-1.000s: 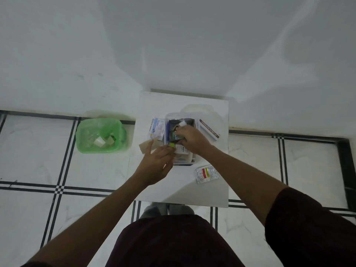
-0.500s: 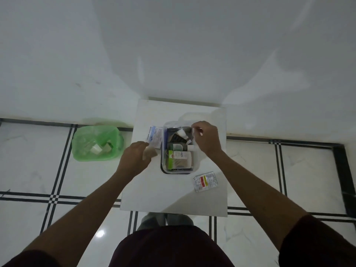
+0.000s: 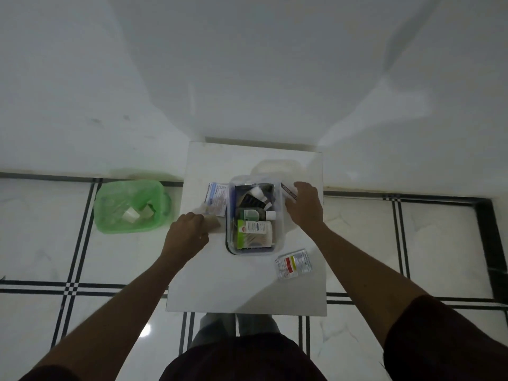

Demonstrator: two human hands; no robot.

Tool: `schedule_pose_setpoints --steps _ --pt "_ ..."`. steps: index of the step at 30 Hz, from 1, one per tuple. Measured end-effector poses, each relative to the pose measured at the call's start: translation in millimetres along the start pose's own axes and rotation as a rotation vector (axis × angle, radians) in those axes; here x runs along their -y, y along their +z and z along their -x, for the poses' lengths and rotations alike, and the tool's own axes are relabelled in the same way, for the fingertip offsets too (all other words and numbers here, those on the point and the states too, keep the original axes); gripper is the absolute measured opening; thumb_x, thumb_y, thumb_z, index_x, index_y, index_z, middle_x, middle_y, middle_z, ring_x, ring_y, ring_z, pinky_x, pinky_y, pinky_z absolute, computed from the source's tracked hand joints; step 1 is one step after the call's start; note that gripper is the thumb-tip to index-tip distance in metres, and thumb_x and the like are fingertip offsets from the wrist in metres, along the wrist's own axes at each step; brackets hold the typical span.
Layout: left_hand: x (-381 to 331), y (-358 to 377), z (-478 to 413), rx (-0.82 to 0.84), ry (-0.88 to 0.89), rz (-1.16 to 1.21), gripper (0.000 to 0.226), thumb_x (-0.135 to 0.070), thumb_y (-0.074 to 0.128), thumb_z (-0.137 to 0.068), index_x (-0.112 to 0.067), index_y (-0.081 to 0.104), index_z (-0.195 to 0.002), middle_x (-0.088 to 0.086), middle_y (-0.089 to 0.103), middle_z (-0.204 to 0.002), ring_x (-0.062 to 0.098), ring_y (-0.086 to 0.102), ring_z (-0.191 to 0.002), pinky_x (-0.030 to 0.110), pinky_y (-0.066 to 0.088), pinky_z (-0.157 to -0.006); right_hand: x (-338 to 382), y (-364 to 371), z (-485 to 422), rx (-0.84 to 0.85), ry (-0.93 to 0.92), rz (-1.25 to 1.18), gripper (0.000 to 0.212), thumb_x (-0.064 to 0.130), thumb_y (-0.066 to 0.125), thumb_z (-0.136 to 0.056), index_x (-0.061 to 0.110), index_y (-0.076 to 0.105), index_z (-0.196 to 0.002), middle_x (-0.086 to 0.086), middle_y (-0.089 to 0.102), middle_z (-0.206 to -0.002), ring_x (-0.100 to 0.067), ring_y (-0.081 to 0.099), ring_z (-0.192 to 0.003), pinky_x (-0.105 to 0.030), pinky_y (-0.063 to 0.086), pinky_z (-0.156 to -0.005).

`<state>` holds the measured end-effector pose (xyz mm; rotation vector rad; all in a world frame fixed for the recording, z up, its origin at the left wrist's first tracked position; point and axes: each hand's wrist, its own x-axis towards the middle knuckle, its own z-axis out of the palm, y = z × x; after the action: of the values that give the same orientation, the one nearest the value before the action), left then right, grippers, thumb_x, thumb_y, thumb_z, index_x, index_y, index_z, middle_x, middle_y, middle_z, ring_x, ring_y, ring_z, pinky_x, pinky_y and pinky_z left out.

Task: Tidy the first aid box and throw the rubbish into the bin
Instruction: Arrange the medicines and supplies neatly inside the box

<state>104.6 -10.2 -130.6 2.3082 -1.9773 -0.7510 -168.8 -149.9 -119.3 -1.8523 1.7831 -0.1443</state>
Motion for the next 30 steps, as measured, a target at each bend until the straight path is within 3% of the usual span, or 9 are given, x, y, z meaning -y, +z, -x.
schedule_pose_setpoints --steps 3,7,14,18,21,27,30 --pt "2.5 -3.8 2.2 -0.079 -0.013 0.135 0.024 -0.01 0.072 -0.069 0.002 0.059 -0.086 0.018 0.06 -0.082 0.035 0.054 -0.075 0.045 0.049 -0.061 -11.8 5.3 3.0 0.107 -0.014 0.068 0.043 0.01 0.056 -0.084 0.007 0.045 -0.125 -0.016 0.055 -0.118 -0.033 0.05 -0.11 -0.042 0.048 -0.083" --pt "4.8 -17.5 -1.2 -0.162 0.005 0.206 0.027 -0.009 0.073 -0.071 0.002 0.061 -0.093 0.017 0.063 -0.084 0.034 0.055 -0.077 0.042 0.049 -0.065 -17.8 4.8 5.9 0.104 -0.03 0.05 0.042 0.005 0.055 -0.081 0.006 0.049 -0.122 -0.016 0.057 -0.114 -0.033 0.052 -0.106 -0.039 0.047 -0.082" --pt "-28.3 -63.1 -33.4 -0.369 0.209 0.205 0.041 -0.007 0.078 -0.068 -0.002 0.064 -0.107 0.017 0.067 -0.1 0.036 0.058 -0.09 0.042 0.051 -0.079 1.7 -22.8 -1.8 -0.182 -0.114 -0.112 0.037 0.0 0.061 -0.081 0.002 0.058 -0.118 -0.016 0.064 -0.112 -0.033 0.057 -0.103 -0.026 0.038 -0.085" --pt "-43.7 -86.0 -52.2 -0.395 0.349 0.063 0.039 -0.008 0.075 -0.065 -0.006 0.062 -0.102 0.015 0.068 -0.098 0.037 0.06 -0.087 0.047 0.051 -0.067 23.1 -46.1 -12.8 -0.33 -0.193 -0.198 0.034 -0.001 0.064 -0.079 0.001 0.062 -0.113 -0.015 0.067 -0.112 -0.035 0.059 -0.099 -0.025 0.038 -0.083" --pt "-51.1 -100.9 -58.5 -0.492 0.341 0.086 0.036 -0.015 0.071 -0.07 -0.004 0.063 -0.103 0.016 0.067 -0.101 0.037 0.059 -0.088 0.043 0.051 -0.071 39.1 -63.5 -17.1 -0.342 -0.262 -0.249 0.034 0.002 0.066 -0.079 0.003 0.063 -0.112 -0.013 0.068 -0.112 -0.031 0.061 -0.099 -0.029 0.044 -0.085" --pt "-93.3 -82.5 -61.0 -0.223 0.642 0.026 0.028 -0.02 0.066 -0.072 -0.002 0.067 -0.094 0.015 0.07 -0.088 0.033 0.063 -0.078 0.043 0.054 -0.063 53.8 -71.8 -18.8 -0.242 -0.412 -0.276 0.028 0.004 0.07 -0.076 0.007 0.068 -0.104 -0.01 0.071 -0.105 -0.027 0.065 -0.091 -0.041 0.055 -0.081" --pt "-101.2 -60.2 -60.5 -0.189 0.65 0.045 0.023 -0.025 0.062 -0.074 -0.009 0.07 -0.089 0.01 0.073 -0.089 0.028 0.066 -0.083 0.04 0.052 -0.082 54.7 -63.1 -15.8 -0.114 -0.495 -0.223 0.028 0.002 0.071 -0.074 0.006 0.071 -0.102 -0.012 0.072 -0.106 -0.031 0.066 -0.095 -0.046 0.055 -0.084"
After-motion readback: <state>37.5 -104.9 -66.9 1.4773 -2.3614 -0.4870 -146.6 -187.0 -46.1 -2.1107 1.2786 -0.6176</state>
